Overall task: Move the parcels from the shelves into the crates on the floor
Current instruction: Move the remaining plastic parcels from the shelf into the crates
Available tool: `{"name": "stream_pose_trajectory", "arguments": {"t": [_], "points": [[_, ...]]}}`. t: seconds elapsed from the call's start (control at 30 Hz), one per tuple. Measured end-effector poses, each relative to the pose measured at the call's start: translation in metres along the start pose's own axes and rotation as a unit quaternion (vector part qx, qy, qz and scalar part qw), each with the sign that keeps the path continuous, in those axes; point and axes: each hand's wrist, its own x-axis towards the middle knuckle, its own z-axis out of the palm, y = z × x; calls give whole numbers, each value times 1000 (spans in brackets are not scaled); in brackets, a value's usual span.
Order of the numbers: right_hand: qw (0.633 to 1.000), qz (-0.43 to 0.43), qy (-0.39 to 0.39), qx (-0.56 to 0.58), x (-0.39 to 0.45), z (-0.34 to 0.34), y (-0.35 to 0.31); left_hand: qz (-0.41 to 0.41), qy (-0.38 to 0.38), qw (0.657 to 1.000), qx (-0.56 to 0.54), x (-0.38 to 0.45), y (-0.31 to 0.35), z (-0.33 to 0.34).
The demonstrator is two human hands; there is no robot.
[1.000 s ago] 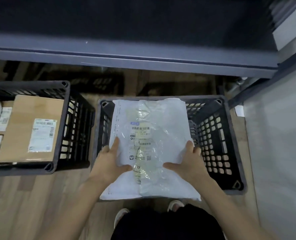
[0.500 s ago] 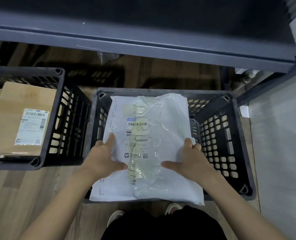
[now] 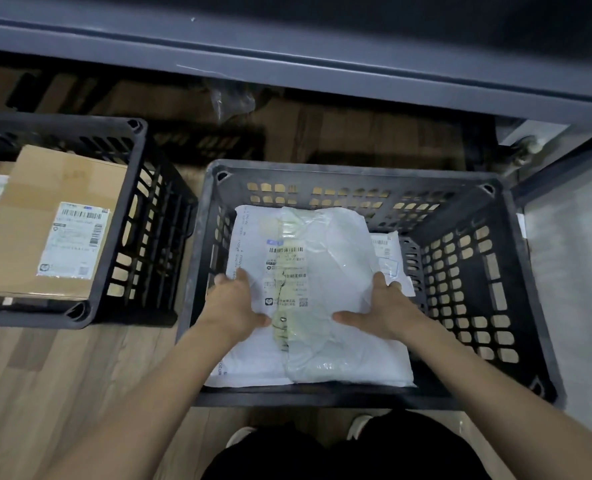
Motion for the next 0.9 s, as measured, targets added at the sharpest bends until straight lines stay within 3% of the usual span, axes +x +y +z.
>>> {"name": "stream_pose_trajectory", "arguments": {"t": [0.37,0.5,0.63,0.77,0.9], "points": [[999,-20,43,-18,50,58,14,-18,-17,999,38,57,-14,56],[998,-34,39,-31,68,72,19,-33,-21,995,96,69,-13,72],[991,-49,56,-115,74,74,21,-21,-28,983,181,75,-15,70],[941,-165,114,-271,72,58,13,-1,-6,957,290,68,-5,64],[880,-253,111,-386,81,41,1,61,39,921,383,76,8,54]]}}
